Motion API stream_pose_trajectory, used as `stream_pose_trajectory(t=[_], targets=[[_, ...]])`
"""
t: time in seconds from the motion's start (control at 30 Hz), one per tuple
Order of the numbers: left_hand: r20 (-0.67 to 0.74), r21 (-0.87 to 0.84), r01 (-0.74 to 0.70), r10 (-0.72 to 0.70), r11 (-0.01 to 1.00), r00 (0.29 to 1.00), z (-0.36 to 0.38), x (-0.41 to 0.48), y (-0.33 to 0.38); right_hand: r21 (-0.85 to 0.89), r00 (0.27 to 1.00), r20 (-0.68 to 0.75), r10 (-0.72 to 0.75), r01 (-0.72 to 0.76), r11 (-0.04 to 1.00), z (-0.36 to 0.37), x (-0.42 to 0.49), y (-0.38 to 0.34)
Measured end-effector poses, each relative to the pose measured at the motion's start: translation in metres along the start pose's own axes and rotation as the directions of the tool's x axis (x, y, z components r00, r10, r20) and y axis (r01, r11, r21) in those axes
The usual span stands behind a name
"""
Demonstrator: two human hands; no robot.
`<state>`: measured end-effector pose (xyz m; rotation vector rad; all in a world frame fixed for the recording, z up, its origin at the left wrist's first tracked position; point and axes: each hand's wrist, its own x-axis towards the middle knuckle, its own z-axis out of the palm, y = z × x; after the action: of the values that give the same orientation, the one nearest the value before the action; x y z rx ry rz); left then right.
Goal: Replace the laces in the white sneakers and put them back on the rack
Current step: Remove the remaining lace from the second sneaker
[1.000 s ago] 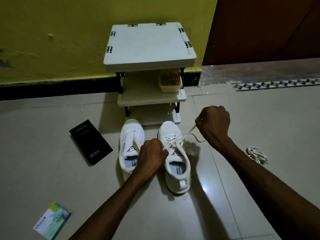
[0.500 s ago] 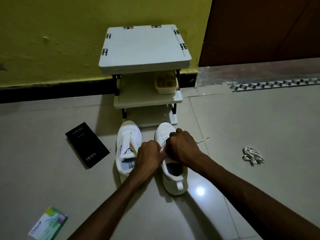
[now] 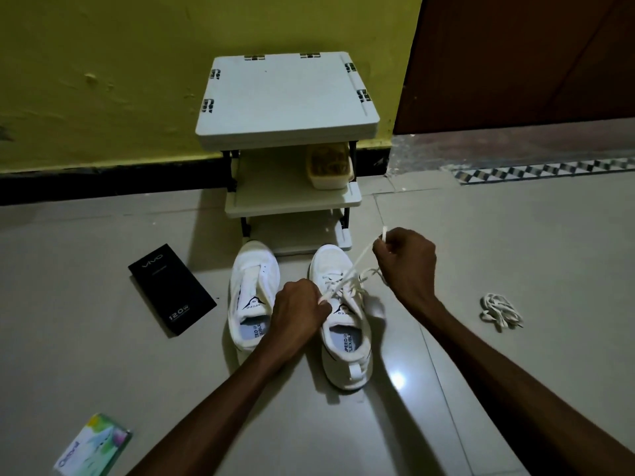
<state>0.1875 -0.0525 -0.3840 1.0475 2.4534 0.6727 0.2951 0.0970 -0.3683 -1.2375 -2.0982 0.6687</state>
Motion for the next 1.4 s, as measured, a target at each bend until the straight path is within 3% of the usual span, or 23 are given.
stream_pose_trajectory(t=[0.07,0.1,0.17,0.2,0.27,0.43,0.53,0.67,0.73,0.83,0.93,1.0,1.07,1.2,1.27,1.33,1.4], targets=[[-0.004,-0.045,0.036,-0.036,0.998,0.999,0.001,-0.002,0.0,0.318,0.96,0.206,0.188,-0.248,0.915,0.004,-0.003,-0.008],[-0.016,-0.068,0.05,-0.051,0.996,0.999,0.002,-0.003,0.0,0.498,0.896,0.36,0.26,-0.42,0.759,0.005,-0.005,-0.015],[-0.044,-0.098,0.07,-0.074,0.993,0.996,0.005,-0.005,-0.001,0.632,0.741,0.618,0.262,-0.667,0.395,0.005,-0.009,-0.027],[-0.049,-0.11,0.083,-0.089,0.99,0.995,0.006,-0.005,-0.002,0.619,0.698,0.677,0.235,-0.712,0.331,0.005,-0.01,-0.029],[-0.051,-0.138,0.113,-0.121,0.984,0.991,0.007,-0.006,-0.002,0.588,0.684,0.692,0.23,-0.719,0.369,0.007,-0.012,-0.031],[-0.039,-0.196,0.223,-0.235,0.955,0.971,0.005,-0.007,0.001,0.491,0.78,0.59,0.209,-0.552,0.674,0.013,-0.01,-0.018],[0.004,-0.226,0.277,-0.283,0.934,0.959,0.004,-0.005,0.001,0.475,0.799,0.588,0.125,-0.466,0.746,0.011,-0.011,-0.016],[-0.054,-0.258,0.223,-0.244,0.94,0.968,0.006,-0.008,0.0,0.312,0.888,0.456,0.056,-0.219,0.924,0.008,-0.008,-0.015],[-0.092,-0.23,0.155,-0.18,0.961,0.979,0.007,-0.011,-0.001,0.308,0.921,0.383,0.065,-0.194,0.931,0.004,-0.004,-0.01],[-0.104,-0.26,0.126,-0.158,0.957,0.982,0.008,-0.012,-0.002,0.328,0.902,0.427,0.058,-0.215,0.92,-0.005,0.002,-0.004],[-0.084,-0.28,0.105,-0.134,0.954,0.987,0.011,-0.012,0.0,0.036,0.865,0.501,0.025,-0.05,0.998,-0.001,0.0,0.002],[-0.08,-0.232,0.044,-0.064,0.972,0.995,0.013,-0.011,0.003,-0.143,0.921,0.39,0.013,0.046,0.989,0.001,-0.011,0.003],[-0.056,-0.153,-0.041,0.033,0.987,0.998,0.015,-0.008,0.004,-0.158,0.952,0.303,-0.039,0.091,0.983,-0.003,-0.026,-0.001],[0.049,-0.039,-0.077,0.078,0.996,0.996,0.014,0.0,0.008,-0.348,0.867,0.498,0.0,0.2,0.916,-0.004,-0.053,-0.011],[0.08,0.022,-0.081,0.079,0.997,0.994,0.014,0.004,0.01,-0.356,0.862,0.503,-0.055,0.265,0.896,-0.001,-0.06,-0.006],[0.108,0.073,-0.086,0.078,0.994,0.991,0.016,0.006,0.012,-0.288,0.887,0.457,-0.065,0.217,0.933,0.001,-0.061,0.003],[0.13,0.124,-0.119,0.103,0.985,0.986,0.019,0.006,0.012,-0.194,0.9,0.435,0.044,0.046,0.98,0.003,-0.057,0.011]])
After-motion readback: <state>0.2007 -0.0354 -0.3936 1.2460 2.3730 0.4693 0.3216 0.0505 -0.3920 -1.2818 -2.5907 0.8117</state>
